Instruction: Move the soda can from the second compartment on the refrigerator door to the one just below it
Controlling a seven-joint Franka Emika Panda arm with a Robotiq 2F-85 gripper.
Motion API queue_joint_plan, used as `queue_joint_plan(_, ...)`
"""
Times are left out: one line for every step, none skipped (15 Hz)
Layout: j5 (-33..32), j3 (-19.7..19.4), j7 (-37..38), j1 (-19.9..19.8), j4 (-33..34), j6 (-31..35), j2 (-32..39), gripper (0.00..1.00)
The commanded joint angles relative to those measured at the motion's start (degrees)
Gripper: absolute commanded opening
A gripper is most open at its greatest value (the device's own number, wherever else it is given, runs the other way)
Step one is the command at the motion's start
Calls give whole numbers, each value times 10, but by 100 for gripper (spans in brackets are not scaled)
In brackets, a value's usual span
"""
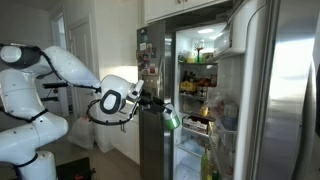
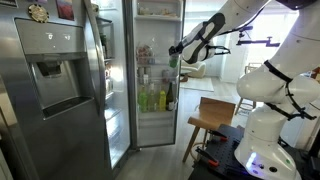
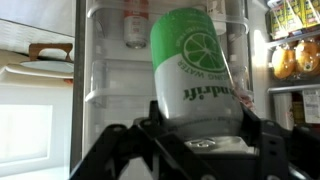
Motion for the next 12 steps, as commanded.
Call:
queue_joint_plan(4, 89, -23, -103, 23, 10, 37, 48)
queue_joint_plan(4, 113, -21, -130, 28, 9, 42, 48)
queue_joint_plan(5, 135, -18, -153, 34, 5, 43, 48)
queue_joint_plan(4, 155, -17, -175, 39, 5, 47, 48)
queue_joint_plan(3, 172, -13, -193, 48, 5, 49, 48)
queue_joint_plan(2, 189, -9, -209, 59, 5, 51, 48)
queue_joint_plan(1, 204, -6, -223, 70, 5, 51, 48)
queue_joint_plan(0, 221, -6, -240, 81, 5, 53, 48)
queue_joint_plan(1, 239, -3, -256, 92, 5, 52, 48)
queue_joint_plan(1, 256, -1, -273, 105, 5, 52, 48)
queue_joint_plan(-1, 275, 0, -291, 115, 4, 49, 48)
queue_joint_plan(-1, 295, 0, -311, 125, 4, 49, 48)
